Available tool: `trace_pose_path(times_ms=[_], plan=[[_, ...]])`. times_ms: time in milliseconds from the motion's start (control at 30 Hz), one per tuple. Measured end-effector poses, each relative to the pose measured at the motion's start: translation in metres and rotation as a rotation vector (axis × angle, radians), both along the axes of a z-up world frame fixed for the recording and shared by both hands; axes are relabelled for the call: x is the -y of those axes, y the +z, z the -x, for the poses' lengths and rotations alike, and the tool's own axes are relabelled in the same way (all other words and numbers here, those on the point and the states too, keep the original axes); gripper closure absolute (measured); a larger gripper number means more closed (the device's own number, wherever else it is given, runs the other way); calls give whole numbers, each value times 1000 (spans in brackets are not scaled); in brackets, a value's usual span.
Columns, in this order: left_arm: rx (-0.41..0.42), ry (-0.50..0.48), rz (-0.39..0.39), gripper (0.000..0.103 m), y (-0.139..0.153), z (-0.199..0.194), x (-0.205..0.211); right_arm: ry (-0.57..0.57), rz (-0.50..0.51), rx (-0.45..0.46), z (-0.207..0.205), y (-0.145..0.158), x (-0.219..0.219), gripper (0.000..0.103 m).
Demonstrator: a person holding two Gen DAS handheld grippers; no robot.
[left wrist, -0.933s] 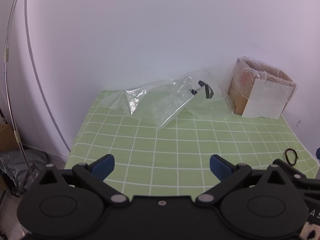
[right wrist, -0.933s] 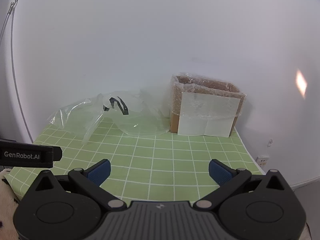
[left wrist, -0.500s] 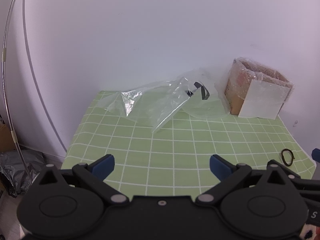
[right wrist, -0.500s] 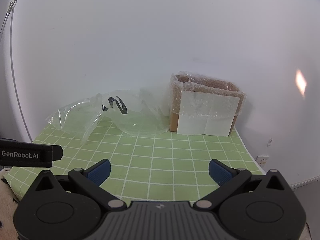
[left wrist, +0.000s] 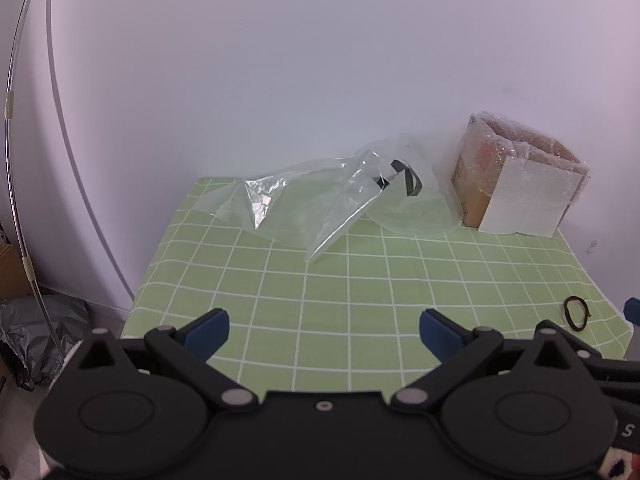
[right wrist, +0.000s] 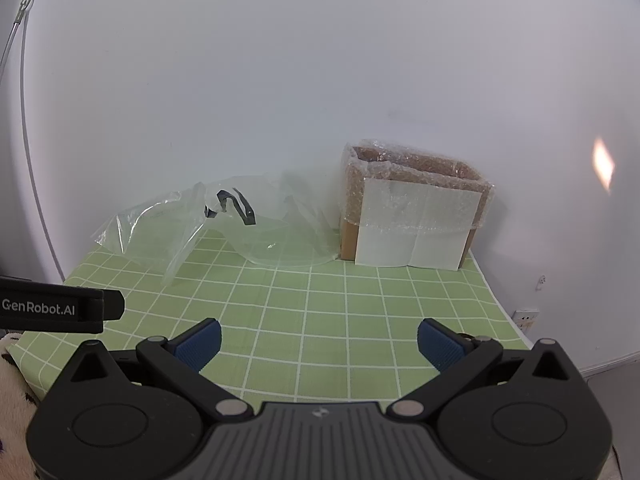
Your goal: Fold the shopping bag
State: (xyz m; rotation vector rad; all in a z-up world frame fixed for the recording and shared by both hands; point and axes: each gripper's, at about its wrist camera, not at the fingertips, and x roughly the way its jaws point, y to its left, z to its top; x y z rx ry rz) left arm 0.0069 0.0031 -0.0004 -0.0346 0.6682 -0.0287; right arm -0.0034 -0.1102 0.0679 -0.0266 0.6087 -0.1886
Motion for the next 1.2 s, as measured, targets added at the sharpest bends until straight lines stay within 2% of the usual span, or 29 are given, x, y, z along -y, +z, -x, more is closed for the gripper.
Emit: trace_pose_path(times_ms=[533,967,1100,1200], plan=[[-3,0,-12,0,2,4,5,1,0,-14,-4,2,1,0],[14,-21,8,1,-9,-11,1,-62,-92,-22,-14,-6,20,0],[21,-30,14,8,-17,-29,-4,-72,-125,-18,-20,-10,29,0],[7,-16,49,15,-23,-45,-15,-79,-122,-14,-29,-15,34,0]])
